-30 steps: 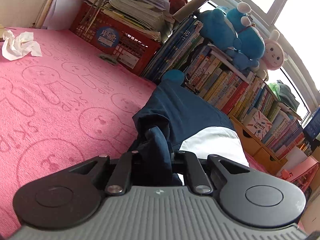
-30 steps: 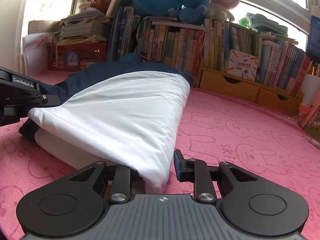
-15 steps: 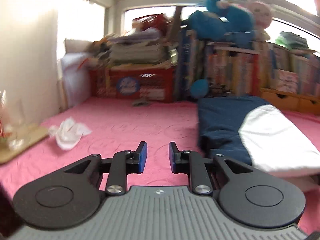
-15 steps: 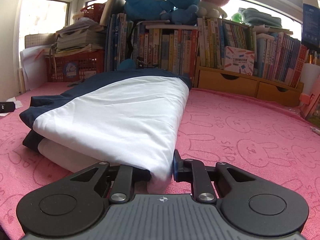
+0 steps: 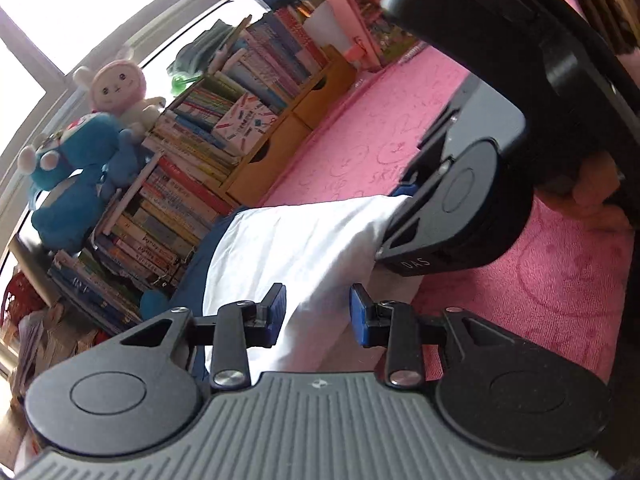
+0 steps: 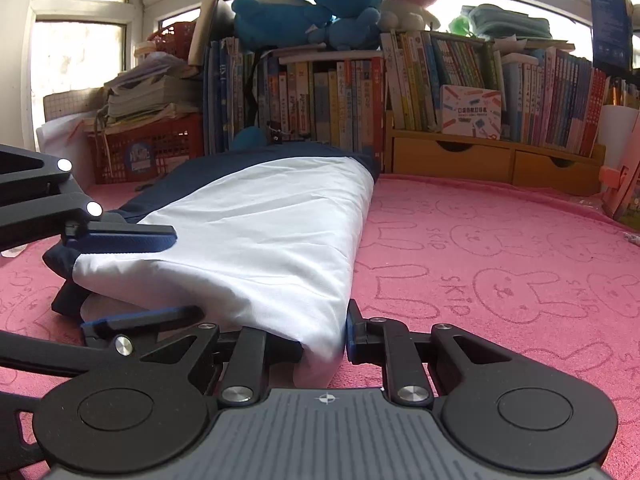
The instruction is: Fold clothes
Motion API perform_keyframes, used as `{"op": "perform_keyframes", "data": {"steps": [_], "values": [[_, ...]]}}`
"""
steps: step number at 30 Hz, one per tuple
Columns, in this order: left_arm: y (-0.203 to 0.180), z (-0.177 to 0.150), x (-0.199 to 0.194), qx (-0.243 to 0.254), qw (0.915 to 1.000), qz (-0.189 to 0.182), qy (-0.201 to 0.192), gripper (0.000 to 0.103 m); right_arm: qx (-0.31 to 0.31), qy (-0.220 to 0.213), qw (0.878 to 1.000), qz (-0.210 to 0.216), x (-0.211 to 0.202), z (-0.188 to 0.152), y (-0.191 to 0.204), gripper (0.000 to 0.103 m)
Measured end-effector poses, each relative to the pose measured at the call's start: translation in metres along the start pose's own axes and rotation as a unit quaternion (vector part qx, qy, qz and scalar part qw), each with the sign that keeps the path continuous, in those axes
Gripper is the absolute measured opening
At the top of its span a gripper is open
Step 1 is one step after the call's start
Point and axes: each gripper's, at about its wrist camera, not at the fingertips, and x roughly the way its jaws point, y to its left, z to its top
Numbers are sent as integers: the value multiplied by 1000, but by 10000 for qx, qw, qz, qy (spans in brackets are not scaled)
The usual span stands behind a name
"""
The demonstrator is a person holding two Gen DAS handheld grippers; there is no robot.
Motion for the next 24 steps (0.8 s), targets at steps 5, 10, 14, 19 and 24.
{"op": "perform_keyframes", "data": {"steps": [5,10,14,19,24], "values": [[-18,-7,10,803,9967,3,116,40,44,4,10000,16,0,0,-1,20],[-6,-6,21,369,9977,313,471,6,83,-31,10000,7,-1,0,-2,20],[9,-15,16,90,9950,495,859,6,91,-23,10000,7,-1,1,-3,21],[25,-44,5,-434,9864,652,1444,7,83,-13,10000,17,0,1,-3,22],[33,-68,-6,-920,9752,821,1836,8,33,-6,10000,25,0,1,-2,22]]}}
